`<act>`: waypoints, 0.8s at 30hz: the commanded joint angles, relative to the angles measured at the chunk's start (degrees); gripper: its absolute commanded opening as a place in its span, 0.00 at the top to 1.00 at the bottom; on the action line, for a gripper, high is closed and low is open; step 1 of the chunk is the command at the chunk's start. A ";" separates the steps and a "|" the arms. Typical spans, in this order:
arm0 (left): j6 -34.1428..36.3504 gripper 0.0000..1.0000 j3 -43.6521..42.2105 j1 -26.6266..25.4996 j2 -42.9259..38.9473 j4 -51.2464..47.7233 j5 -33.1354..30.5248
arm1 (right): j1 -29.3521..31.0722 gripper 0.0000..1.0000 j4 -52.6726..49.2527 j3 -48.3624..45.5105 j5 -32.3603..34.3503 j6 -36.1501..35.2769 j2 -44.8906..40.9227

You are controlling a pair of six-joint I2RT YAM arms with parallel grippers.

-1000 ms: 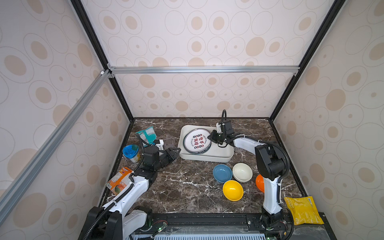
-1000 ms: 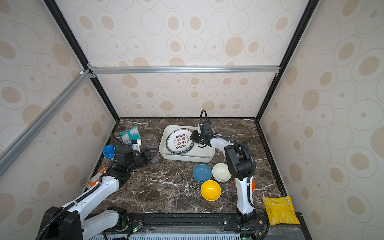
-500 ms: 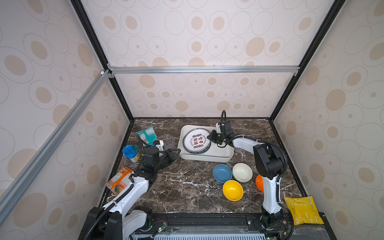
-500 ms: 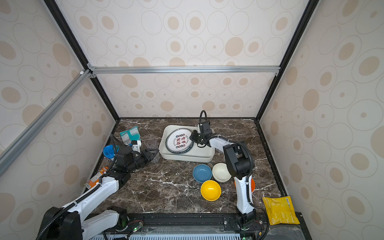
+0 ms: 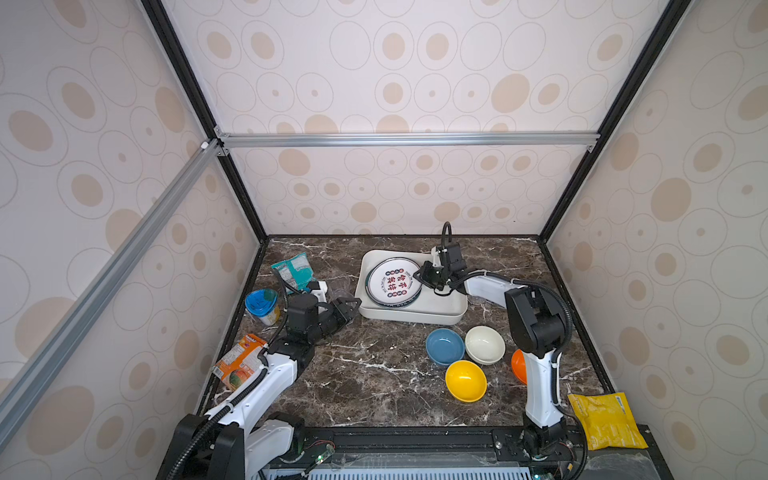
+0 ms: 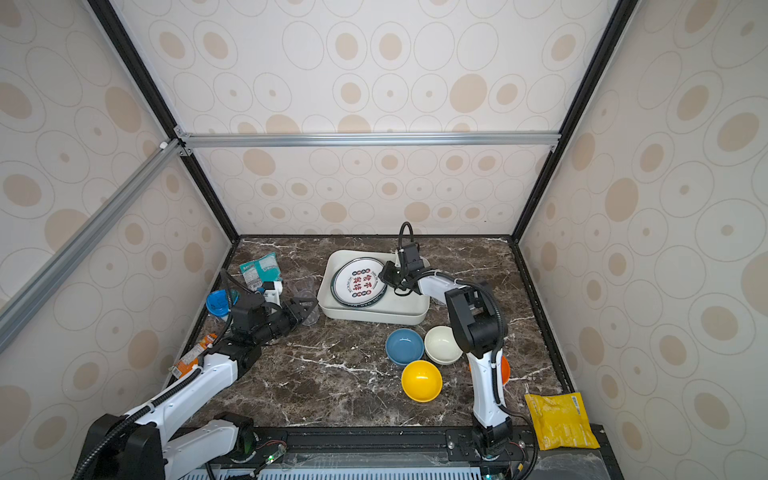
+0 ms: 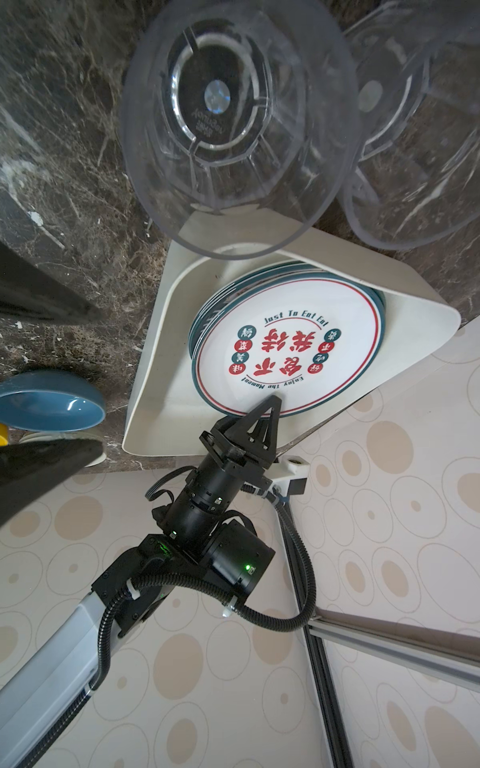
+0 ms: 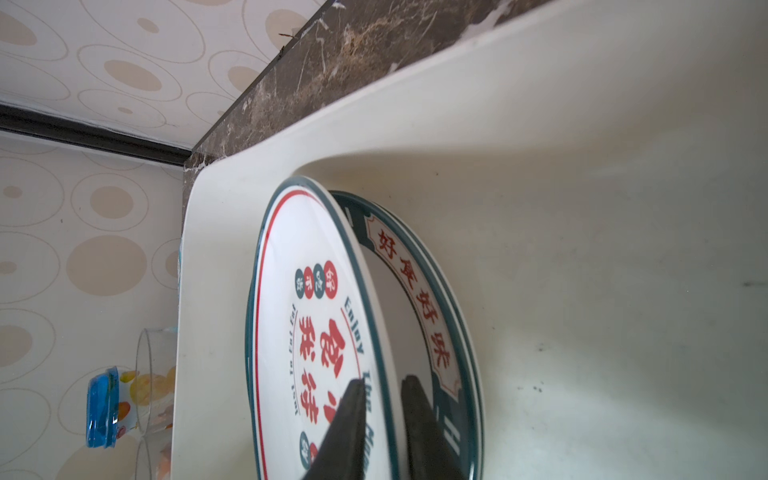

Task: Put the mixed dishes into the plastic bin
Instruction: 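Lower the white plate flat onto the plate stack in the bin with the right gripper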

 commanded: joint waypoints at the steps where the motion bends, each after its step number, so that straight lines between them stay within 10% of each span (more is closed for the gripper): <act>1: -0.71 0.55 -0.19 0.37 -1.20 1.27 -0.11 | 0.36 0.78 0.59 -0.38 0.47 0.78 0.48; 24: -1.46 0.56 -1.66 0.47 -1.80 1.41 -0.22 | -0.63 0.76 -4.17 -3.36 3.83 -1.54 -2.23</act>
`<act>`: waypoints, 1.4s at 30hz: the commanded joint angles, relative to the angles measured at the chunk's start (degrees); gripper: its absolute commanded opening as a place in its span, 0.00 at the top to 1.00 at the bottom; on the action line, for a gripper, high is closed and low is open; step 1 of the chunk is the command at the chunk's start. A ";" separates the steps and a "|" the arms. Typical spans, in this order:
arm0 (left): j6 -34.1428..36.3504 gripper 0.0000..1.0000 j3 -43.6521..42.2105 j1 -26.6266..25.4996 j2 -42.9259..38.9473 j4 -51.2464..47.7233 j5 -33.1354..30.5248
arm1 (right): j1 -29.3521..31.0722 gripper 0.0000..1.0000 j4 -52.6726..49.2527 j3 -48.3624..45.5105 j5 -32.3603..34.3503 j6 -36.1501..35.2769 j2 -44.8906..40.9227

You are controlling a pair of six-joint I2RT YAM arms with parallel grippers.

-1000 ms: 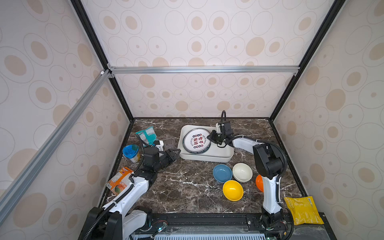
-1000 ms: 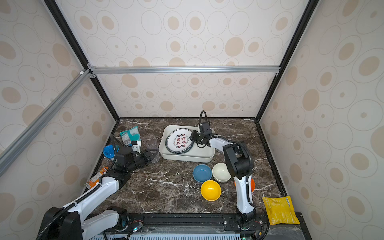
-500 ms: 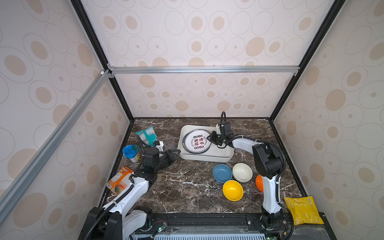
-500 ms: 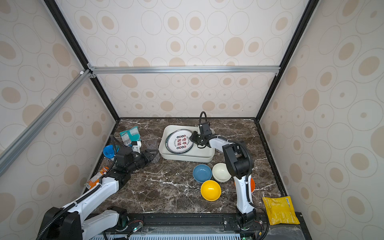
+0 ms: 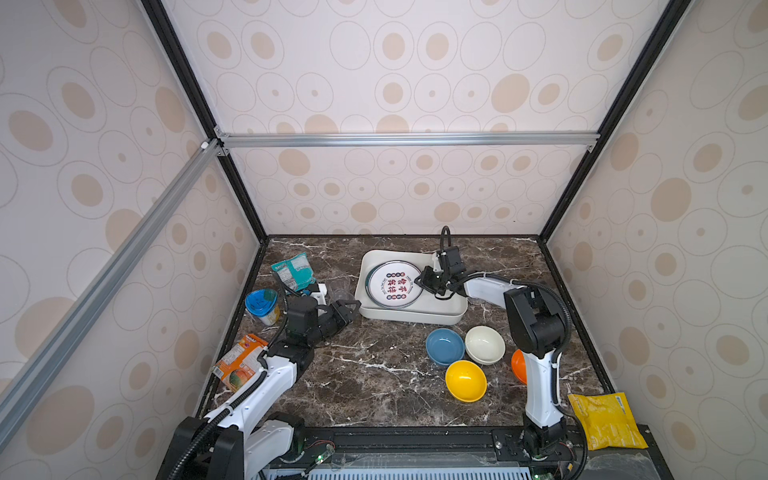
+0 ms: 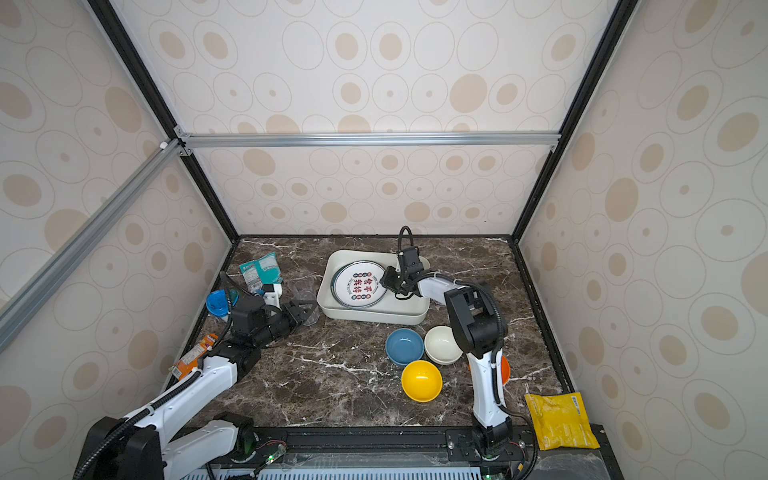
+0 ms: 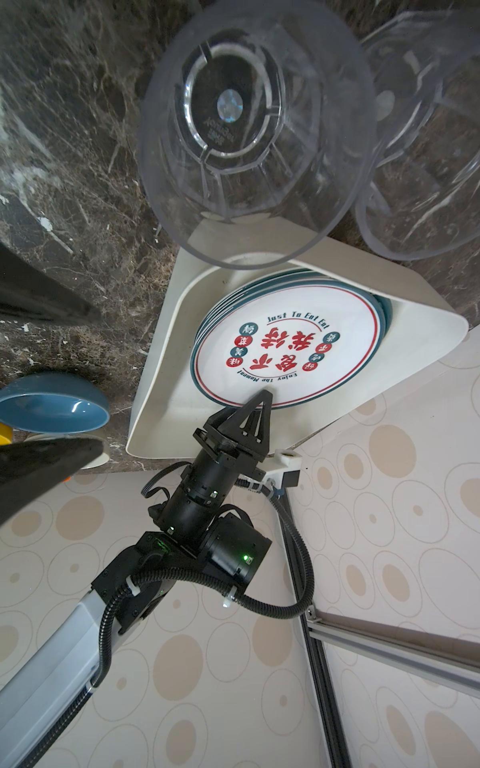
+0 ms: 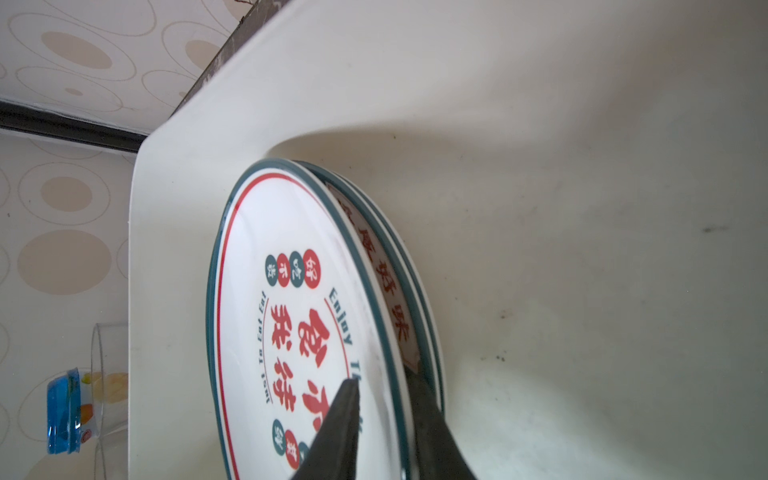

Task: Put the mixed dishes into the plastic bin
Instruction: 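Lower the white plate flat onto the plate stack in the bin with the right gripper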

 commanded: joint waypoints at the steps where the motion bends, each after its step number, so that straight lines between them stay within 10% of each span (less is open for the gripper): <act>1: -1.00 0.56 -0.33 0.50 -0.94 1.25 -0.28 | -0.68 0.76 -1.73 -1.68 2.27 -0.64 -2.27; 25: -1.53 0.56 -1.38 0.49 -0.97 3.57 -0.23 | -1.14 0.94 -4.15 -0.67 2.77 -2.48 -2.55; 42: 0.80 0.56 0.53 0.55 -2.86 0.23 -1.88 | -1.08 0.77 -8.20 -0.60 3.85 -4.30 -6.49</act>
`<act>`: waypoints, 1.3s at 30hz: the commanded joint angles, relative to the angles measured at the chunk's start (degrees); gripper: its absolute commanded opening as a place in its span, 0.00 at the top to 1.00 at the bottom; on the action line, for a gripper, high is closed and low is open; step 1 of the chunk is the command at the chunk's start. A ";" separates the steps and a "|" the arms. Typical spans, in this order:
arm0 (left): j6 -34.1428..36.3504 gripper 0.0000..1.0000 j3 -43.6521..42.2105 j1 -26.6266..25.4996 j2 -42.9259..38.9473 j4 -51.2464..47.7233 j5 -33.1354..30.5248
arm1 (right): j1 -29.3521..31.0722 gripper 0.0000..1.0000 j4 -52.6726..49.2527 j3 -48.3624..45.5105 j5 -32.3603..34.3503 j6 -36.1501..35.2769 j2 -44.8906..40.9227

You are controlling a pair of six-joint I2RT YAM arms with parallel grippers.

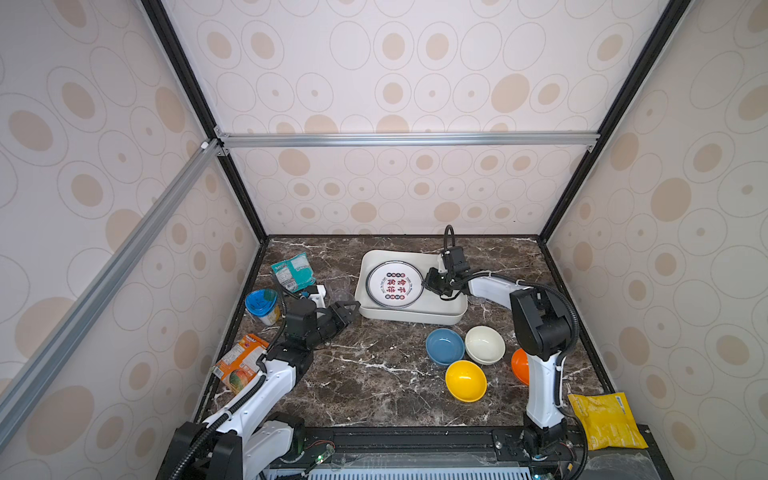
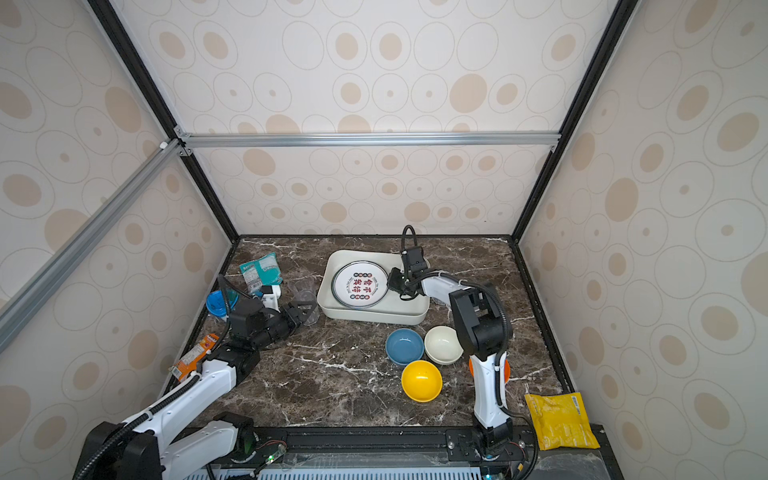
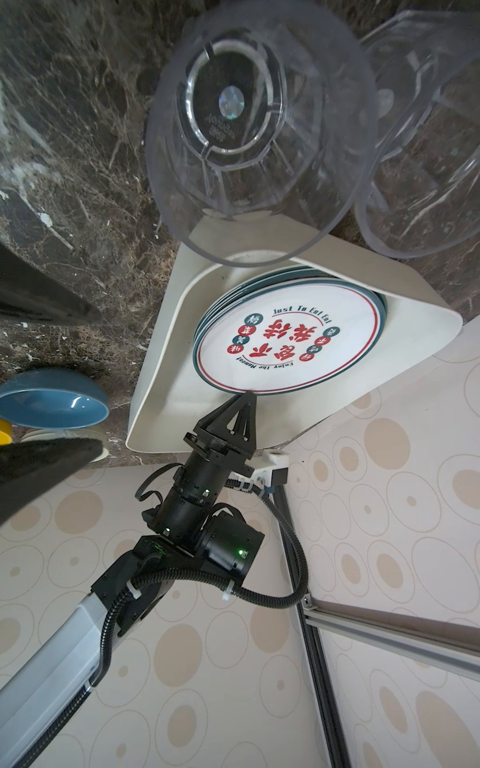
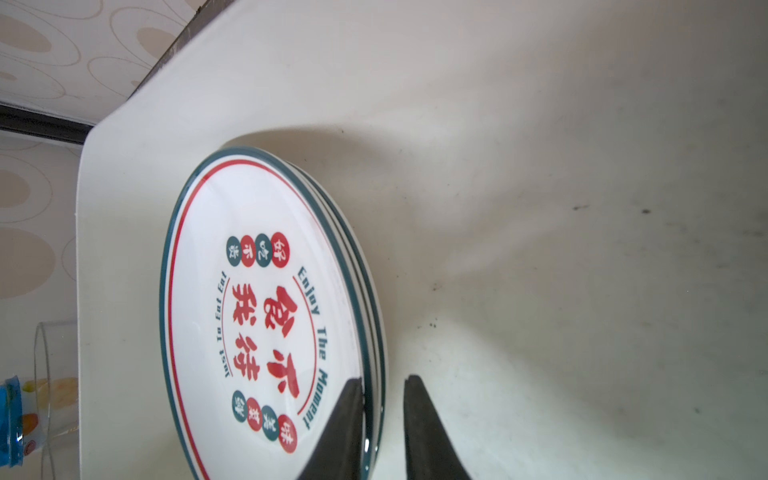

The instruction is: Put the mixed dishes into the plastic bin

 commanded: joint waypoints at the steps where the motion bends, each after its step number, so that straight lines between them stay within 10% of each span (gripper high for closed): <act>1: 2.00 0.55 2.38 0.42 -1.35 -1.73 -1.77 | -0.04 0.77 -2.32 -0.11 1.08 -1.07 -4.30; 19: 11.51 0.46 9.86 -1.74 -0.34 -8.17 -2.69 | -0.11 0.63 -11.37 -9.78 3.13 -7.50 -23.90; 39: 17.19 0.40 22.34 -18.61 15.27 -6.44 -6.29 | -2.50 0.54 -28.85 -21.18 7.52 -9.01 -46.75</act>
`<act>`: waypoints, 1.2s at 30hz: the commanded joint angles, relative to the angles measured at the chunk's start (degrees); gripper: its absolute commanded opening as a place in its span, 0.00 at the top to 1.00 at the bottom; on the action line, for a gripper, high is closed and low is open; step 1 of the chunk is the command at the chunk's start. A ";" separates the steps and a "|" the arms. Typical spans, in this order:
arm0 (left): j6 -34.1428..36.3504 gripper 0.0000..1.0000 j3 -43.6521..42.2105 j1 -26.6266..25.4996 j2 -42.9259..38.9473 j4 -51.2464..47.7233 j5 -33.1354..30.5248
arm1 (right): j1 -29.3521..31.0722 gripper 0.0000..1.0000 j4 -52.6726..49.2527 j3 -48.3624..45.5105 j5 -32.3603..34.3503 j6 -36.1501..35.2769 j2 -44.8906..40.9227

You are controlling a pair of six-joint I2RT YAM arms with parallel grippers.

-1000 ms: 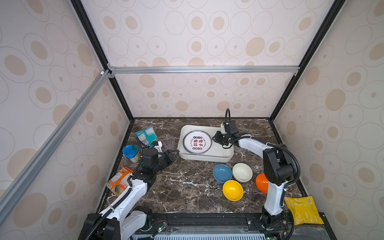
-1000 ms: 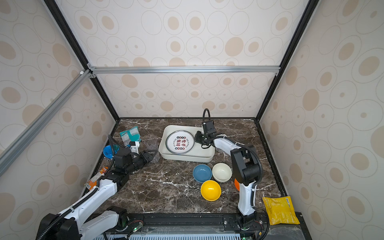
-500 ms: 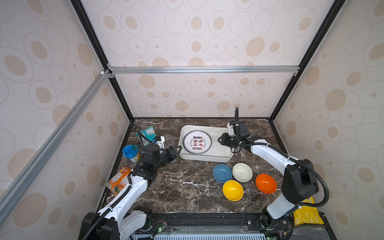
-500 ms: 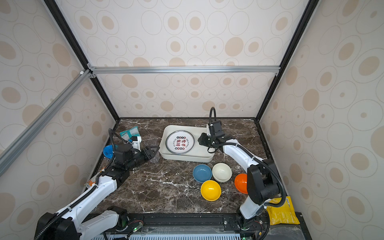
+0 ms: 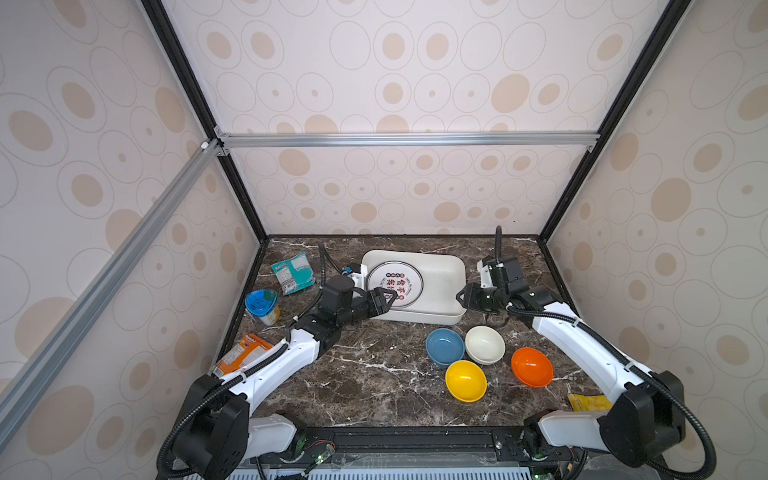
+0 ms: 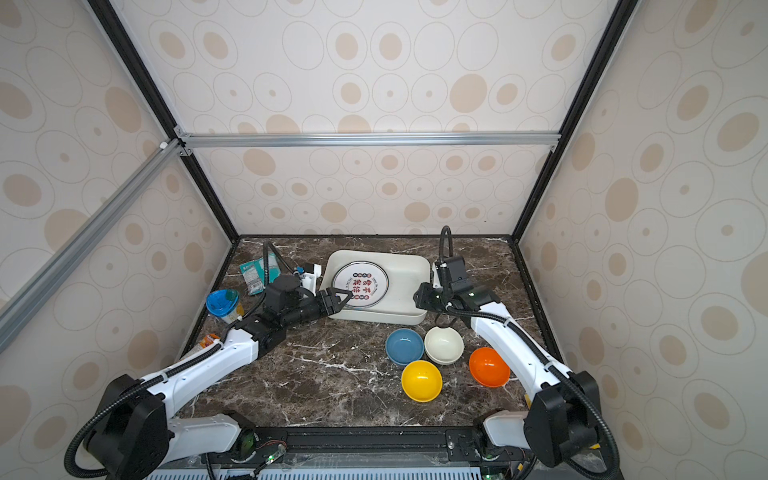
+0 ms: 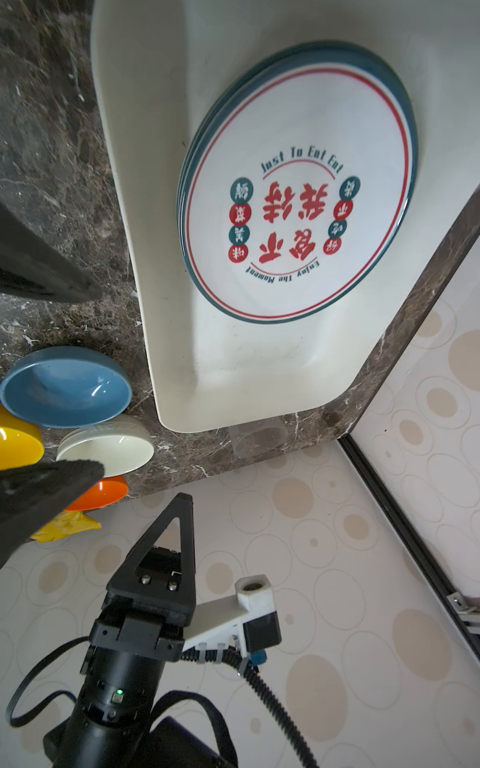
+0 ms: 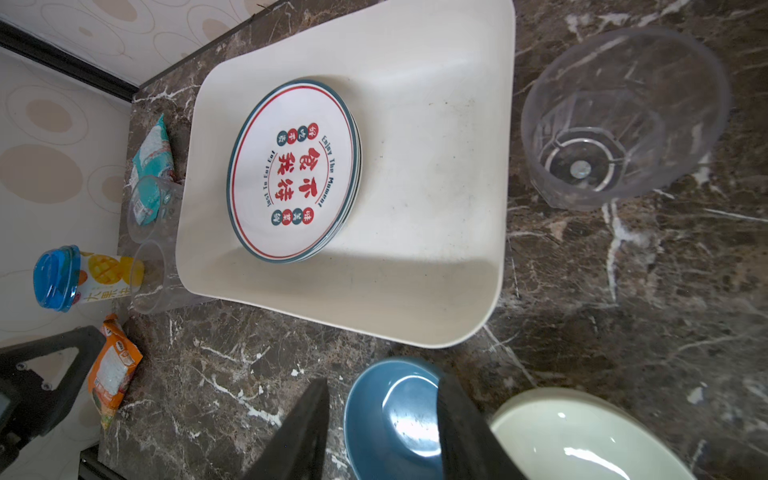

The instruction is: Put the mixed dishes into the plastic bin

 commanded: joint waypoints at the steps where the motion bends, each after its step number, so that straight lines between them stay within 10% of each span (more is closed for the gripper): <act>1: 2.88 0.40 3.29 -2.34 1.85 0.40 -1.50 | -0.84 0.54 -6.24 -0.57 1.48 -0.70 -2.41; 36: 6.95 0.39 10.09 -10.29 14.17 1.68 0.56 | -10.34 0.57 -24.54 -12.70 3.25 9.21 -7.46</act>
